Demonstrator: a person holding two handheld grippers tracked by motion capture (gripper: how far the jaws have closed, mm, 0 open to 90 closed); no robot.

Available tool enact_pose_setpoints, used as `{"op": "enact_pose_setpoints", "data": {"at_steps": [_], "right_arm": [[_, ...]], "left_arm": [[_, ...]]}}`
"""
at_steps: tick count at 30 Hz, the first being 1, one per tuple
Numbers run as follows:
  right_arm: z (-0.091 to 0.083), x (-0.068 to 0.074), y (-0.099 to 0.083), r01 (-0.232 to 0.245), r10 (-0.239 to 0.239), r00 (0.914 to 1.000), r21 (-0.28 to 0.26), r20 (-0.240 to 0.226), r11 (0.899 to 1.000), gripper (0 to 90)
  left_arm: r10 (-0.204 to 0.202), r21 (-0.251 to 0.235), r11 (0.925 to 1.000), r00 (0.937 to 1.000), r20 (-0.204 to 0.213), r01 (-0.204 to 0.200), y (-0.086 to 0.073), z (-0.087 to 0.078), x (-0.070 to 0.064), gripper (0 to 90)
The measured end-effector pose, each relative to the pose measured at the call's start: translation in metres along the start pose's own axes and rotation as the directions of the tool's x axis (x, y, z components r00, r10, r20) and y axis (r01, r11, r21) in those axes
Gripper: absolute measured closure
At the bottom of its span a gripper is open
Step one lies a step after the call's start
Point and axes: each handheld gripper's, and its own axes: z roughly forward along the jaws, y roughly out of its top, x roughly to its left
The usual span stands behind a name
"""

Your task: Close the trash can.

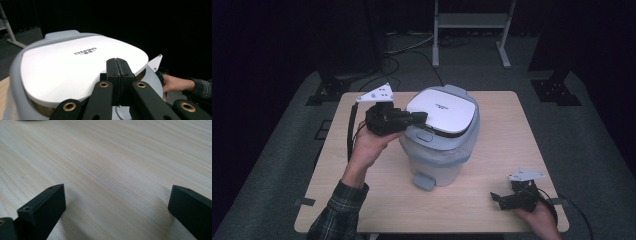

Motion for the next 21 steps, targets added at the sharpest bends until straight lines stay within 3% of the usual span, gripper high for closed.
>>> {"op": "enact_pose_setpoints", "data": {"at_steps": [8,21], "right_arm": [[0.0000,0.0000,0.0000,0.000,0.000,1.0000,0.000,0.000,1.000,0.3],[0.0001,0.0004,0.0001,-0.004,0.004,1.0000,0.000,0.003,1.000,0.3]], "left_arm": [[0.005,0.029,0.9996,0.9999,-0.012,-0.004,-0.0111,0.0050,-0.0039,89.9],[0.020,0.049,0.9986,0.9992,-0.034,-0.019,-0.0091,0.0081,-0.0087,90.0]]}}
